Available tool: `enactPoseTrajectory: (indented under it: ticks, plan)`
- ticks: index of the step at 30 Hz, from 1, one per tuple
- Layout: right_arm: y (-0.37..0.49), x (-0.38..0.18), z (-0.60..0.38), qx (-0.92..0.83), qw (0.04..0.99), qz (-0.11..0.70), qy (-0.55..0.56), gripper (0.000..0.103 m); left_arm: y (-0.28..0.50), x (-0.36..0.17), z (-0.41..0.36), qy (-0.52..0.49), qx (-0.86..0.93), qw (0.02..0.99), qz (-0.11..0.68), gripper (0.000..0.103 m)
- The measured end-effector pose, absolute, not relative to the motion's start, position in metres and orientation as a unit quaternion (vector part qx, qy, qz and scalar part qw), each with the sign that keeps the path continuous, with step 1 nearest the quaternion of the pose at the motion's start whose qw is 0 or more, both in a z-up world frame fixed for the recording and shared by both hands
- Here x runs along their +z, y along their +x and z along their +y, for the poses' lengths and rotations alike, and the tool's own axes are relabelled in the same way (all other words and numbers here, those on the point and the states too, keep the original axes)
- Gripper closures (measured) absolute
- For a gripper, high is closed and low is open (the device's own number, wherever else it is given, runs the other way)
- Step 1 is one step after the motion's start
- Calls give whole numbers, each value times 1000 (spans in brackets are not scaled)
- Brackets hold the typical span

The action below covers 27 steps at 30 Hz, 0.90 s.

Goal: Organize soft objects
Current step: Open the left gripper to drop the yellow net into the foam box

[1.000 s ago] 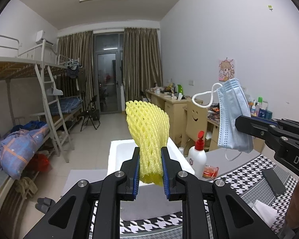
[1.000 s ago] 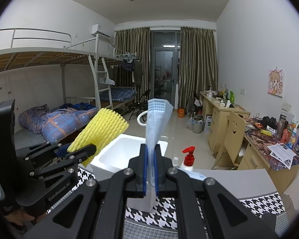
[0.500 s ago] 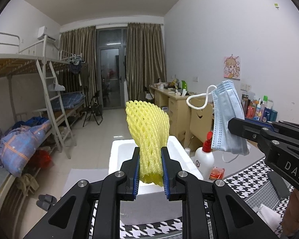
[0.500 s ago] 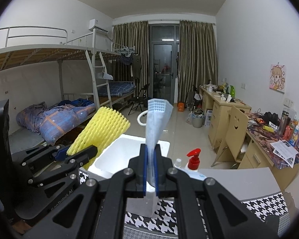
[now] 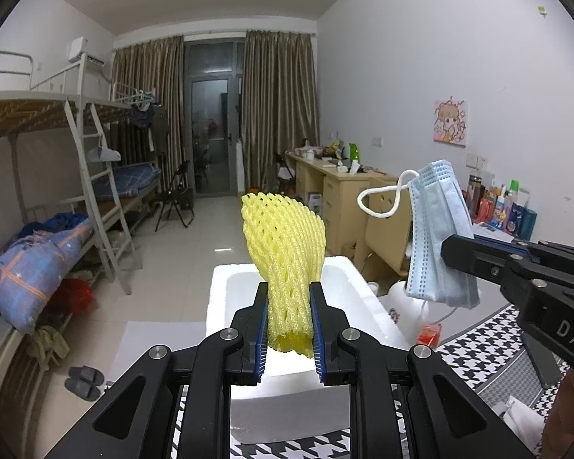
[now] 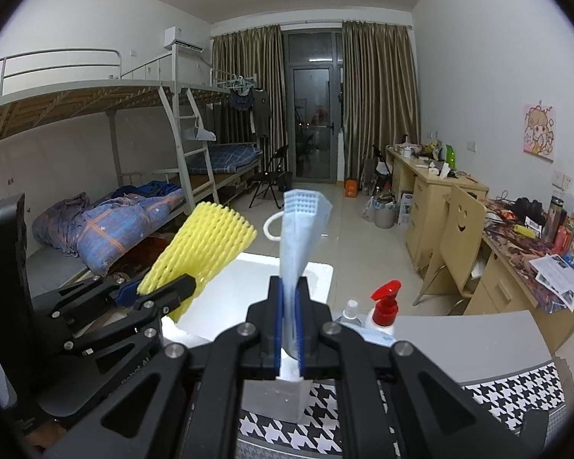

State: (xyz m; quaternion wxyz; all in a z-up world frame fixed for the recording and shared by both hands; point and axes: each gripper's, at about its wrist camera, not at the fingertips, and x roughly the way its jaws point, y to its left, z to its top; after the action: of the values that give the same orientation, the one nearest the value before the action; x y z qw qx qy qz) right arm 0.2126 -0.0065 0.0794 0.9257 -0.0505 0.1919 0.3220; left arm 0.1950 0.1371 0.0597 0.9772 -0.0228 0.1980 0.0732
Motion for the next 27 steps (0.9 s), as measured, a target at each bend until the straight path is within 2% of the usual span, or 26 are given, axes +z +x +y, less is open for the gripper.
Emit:
enactPoseTrajectory:
  ticks: [18, 21, 22, 23, 27]
  plan:
    - [229, 79, -1, 314, 925, 209, -46, 94, 237, 41, 152, -35, 43, 967, 248, 80]
    - [232, 78, 1, 312, 925, 211, -48, 94, 242, 38, 154, -31, 44, 966, 255, 57]
    - [233, 77, 1, 311, 925, 212, -48, 94, 242, 37, 156, -31, 47, 965, 255, 45]
    - [234, 77, 2, 311, 925, 213, -48, 94, 242, 37, 158, -31, 50, 965, 254, 40]
    - [236, 78, 3, 311, 924, 216, -45, 94, 239, 35, 163, -31, 60, 965, 255, 37]
